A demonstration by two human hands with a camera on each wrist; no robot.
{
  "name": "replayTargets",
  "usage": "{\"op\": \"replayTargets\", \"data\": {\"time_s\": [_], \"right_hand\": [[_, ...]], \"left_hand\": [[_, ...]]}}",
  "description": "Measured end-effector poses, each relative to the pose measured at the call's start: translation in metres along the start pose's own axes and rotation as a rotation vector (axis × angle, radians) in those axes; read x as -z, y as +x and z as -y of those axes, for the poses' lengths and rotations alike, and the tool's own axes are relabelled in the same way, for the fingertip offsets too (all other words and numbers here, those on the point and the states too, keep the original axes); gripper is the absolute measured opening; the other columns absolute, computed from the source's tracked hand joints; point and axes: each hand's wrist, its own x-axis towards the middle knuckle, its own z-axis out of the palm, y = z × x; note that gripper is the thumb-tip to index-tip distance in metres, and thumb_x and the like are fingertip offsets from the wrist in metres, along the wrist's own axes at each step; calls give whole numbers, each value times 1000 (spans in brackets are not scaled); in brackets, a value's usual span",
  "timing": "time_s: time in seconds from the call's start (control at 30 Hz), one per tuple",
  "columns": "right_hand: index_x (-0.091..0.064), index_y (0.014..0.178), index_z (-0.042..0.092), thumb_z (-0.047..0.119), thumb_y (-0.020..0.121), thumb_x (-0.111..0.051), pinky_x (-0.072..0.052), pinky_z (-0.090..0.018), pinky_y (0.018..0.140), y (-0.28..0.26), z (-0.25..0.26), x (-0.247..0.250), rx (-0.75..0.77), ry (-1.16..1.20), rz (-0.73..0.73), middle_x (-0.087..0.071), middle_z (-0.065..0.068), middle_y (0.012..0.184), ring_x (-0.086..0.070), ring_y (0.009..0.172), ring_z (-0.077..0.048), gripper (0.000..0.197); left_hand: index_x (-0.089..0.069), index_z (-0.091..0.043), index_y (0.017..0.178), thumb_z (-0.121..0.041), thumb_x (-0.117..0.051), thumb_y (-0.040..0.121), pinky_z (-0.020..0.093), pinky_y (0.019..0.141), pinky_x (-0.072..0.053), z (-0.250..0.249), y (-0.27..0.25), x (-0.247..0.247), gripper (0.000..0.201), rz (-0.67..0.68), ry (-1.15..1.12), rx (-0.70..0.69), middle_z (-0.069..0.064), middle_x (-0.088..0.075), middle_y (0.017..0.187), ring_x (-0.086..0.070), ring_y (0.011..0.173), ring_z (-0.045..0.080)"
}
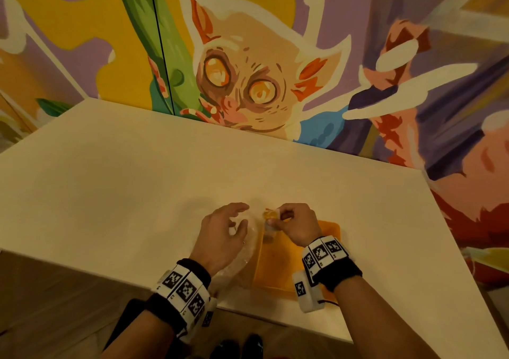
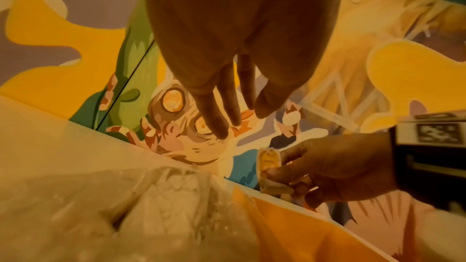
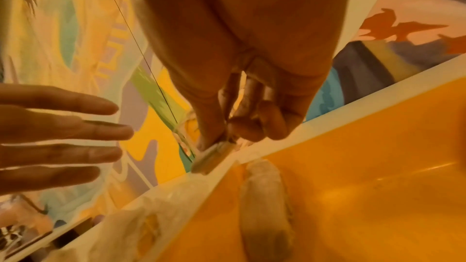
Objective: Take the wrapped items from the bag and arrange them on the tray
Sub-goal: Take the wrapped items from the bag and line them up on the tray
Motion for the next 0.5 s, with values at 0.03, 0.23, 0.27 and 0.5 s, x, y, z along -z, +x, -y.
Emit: {"op": "replayTargets", "data": {"time_s": [0.03,0.23,0.27,0.5], "right_hand": [[-69,72,19,28,76,-82,-46,-25,64,1,-4,2,-33,-40,3,-68,-1,73,-64,74,-17,16],[-68,70,0,13,75,-78,-44,-28,53,9,-15,-5,-231,-195,105,-65,-22,70,-55,59,-19,17],[-64,65,2,12,74,-78,-44,-30,54,10,-15,-8,-260,-210,130,-62,-21,67,-54,59,-20,19],[-72,74,3,12,73,-79,-60,-42,78,20,-13,-27,-341,-264,260,-75,-14,87,-73,83,-27,11]], "left_hand": [[-66,-26,113,-16,-61,90,11,83,-50,0,-3,-4,26,33,19,2,-14,-66,107,-61,98,0],[-66,-24,108,-22,-58,92,3,68,-45,3,-21,-26,18,314,211,61,-8,-69,102,-62,84,0],[-67,-20,106,-21,-58,92,5,67,-46,4,-23,-30,17,354,247,69,-5,-70,100,-63,83,3],[-56,-13,120,-30,-55,94,35,84,-55,17,-41,-57,31,438,421,161,6,-61,112,-60,97,19]]}}
